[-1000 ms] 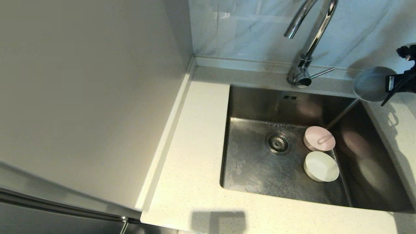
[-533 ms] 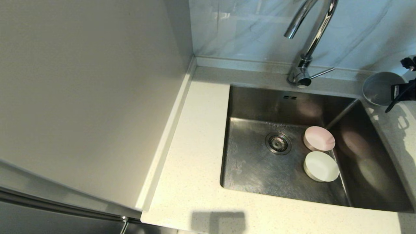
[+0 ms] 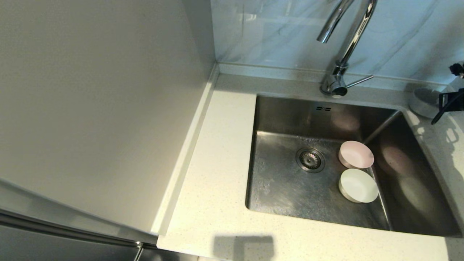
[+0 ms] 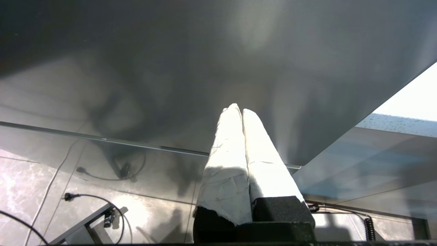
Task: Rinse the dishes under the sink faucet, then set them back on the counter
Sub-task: Put a bowl back to the table from the sink
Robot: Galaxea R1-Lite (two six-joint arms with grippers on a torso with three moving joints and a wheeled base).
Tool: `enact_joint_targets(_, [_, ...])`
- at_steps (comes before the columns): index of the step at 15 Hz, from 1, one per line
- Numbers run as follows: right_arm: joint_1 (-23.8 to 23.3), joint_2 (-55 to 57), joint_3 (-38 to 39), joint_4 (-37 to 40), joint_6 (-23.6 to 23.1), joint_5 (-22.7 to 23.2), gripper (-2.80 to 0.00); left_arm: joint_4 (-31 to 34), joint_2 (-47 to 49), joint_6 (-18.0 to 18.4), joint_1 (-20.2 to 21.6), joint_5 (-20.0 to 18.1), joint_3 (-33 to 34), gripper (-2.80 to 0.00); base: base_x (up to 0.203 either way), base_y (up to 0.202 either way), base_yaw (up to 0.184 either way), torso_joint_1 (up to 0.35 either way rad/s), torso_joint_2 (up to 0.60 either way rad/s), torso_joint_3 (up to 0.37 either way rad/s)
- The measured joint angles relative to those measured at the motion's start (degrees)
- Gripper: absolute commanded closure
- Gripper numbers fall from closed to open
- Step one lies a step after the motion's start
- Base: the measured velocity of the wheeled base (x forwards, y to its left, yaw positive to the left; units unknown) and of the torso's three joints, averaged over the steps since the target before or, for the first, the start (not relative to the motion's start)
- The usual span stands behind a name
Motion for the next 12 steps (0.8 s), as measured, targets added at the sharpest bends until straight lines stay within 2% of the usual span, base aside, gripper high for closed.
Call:
enact_joint_targets(6, [0.08, -1.47, 0.06, -1.36, 1.69, 1.05, -2.80, 0.00, 0.00, 0.00, 0.00, -0.02, 0.00, 0.00, 0.000, 0.000, 0.000, 0.000, 0.00, 0.000])
enact_joint_targets(9, [2.37, -7.56, 4.48, 0.20, 4.70, 6.37, -2.80, 0.01, 0.00, 0.00, 0.00, -0.01, 0.00, 0.00, 0.000, 0.000, 0.000, 0.000, 0.00, 0.000])
enact_joint_targets(12, [7.36, -16.69, 15.35, 1.79, 5.39, 14.40, -2.80, 0.00, 0.00, -0.02, 0.00, -0.02, 0.00, 0.00, 0.000, 0.000, 0.000, 0.000, 0.00, 0.000])
